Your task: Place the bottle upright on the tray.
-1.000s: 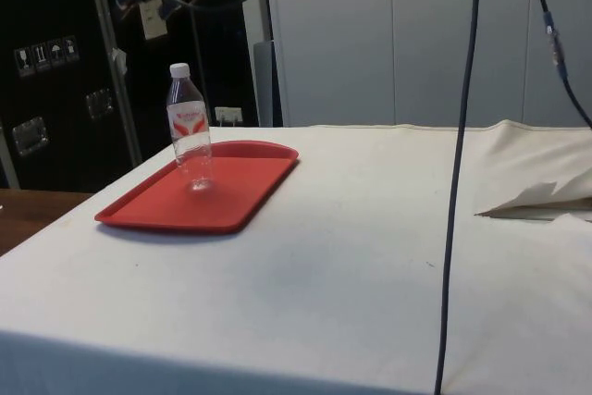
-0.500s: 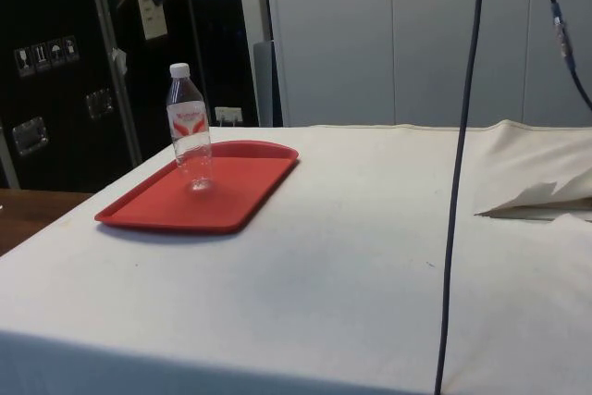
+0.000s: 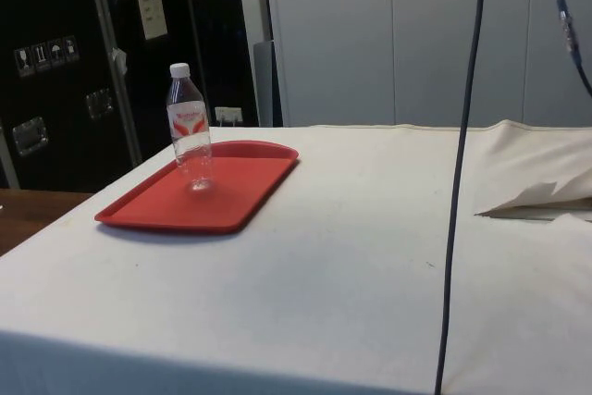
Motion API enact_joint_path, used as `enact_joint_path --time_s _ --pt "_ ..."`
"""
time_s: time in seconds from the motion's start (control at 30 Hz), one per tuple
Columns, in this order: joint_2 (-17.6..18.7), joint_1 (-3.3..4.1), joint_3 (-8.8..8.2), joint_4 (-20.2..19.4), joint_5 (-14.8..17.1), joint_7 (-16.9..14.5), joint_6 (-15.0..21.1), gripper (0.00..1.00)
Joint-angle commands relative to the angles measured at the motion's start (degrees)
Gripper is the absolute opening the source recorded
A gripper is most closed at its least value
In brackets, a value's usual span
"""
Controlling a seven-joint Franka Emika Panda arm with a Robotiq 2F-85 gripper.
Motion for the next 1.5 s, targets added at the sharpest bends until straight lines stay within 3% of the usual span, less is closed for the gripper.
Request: enact_joint_path --time_s 0.0,0.03,0.23,0.27,0.3,0.5,0.53,0.57,1.0,1.4,1.47 --pt "-0.06 0.0 0.0 0.0 0.0 -0.23 -0.06 1.0" --pt "-0.57 -0.52 0.97 0.23 -0.11 -0.8 -0.8 1.0" --pt "-1.38 -0.46 0.92 -0.11 -0.06 -2.64 -1.72 1.0" --pt "-0.8 0.0 0.0 0.06 0.0 -2.58 -1.49 1.0" --pt "-1.95 -0.34 0.8 -0.46 -0.06 -3.27 -1.95 1.0" --pt "-4.18 -0.17 0.8 -2.41 0.06 -5.16 -2.69 1.0" --pt "-3.38 0.06 0.06 -2.01 0.0 -4.7 -2.29 1.0" --pt "-4.53 -0.17 0.8 -2.69 0.06 -5.44 -2.81 1.0" --pt "-7.85 -0.06 0.69 -6.47 -0.06 -7.05 -4.64 1.0" --pt "-6.3 -0.06 -0.86 -4.18 -0.4 -6.76 -9.17 1.0" --pt "-6.53 -0.23 -0.4 -4.01 0.0 -7.16 -9.22 1.0"
